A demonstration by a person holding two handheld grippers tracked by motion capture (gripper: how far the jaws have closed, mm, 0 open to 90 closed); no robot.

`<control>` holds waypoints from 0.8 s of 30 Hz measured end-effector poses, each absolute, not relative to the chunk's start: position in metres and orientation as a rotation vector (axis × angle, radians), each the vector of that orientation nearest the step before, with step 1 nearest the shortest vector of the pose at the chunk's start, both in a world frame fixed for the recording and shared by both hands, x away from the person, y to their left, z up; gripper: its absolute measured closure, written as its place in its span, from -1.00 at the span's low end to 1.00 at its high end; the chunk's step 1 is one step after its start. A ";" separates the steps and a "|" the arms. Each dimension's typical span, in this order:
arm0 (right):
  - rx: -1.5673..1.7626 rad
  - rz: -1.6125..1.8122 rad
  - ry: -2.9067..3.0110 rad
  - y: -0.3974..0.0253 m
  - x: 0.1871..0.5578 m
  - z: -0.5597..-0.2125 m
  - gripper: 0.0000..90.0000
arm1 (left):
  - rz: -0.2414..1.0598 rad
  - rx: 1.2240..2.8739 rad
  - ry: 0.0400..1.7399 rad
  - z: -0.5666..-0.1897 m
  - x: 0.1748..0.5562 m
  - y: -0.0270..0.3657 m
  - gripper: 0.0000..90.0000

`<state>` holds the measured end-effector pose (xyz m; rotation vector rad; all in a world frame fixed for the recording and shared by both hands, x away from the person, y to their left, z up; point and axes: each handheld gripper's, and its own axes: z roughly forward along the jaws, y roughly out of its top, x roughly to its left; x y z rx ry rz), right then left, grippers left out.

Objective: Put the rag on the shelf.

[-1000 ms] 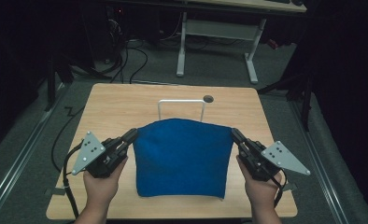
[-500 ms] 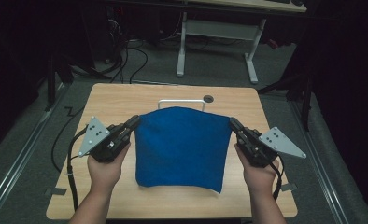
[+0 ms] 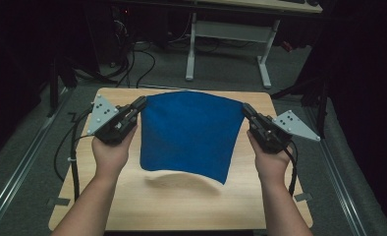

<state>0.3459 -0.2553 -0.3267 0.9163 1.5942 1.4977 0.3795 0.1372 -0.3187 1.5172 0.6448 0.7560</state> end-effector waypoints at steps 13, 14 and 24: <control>0.940 1.459 1.592 -0.252 0.377 -0.312 0.97 | 0.754 1.568 0.690 -0.311 0.425 0.124 0.97; 0.945 1.456 1.592 -0.251 0.380 -0.311 0.97 | 0.760 1.576 0.696 -0.311 0.429 0.124 0.97; 0.995 1.419 1.605 -0.255 0.415 -0.299 0.97 | 0.788 1.606 0.763 -0.300 0.463 0.130 0.97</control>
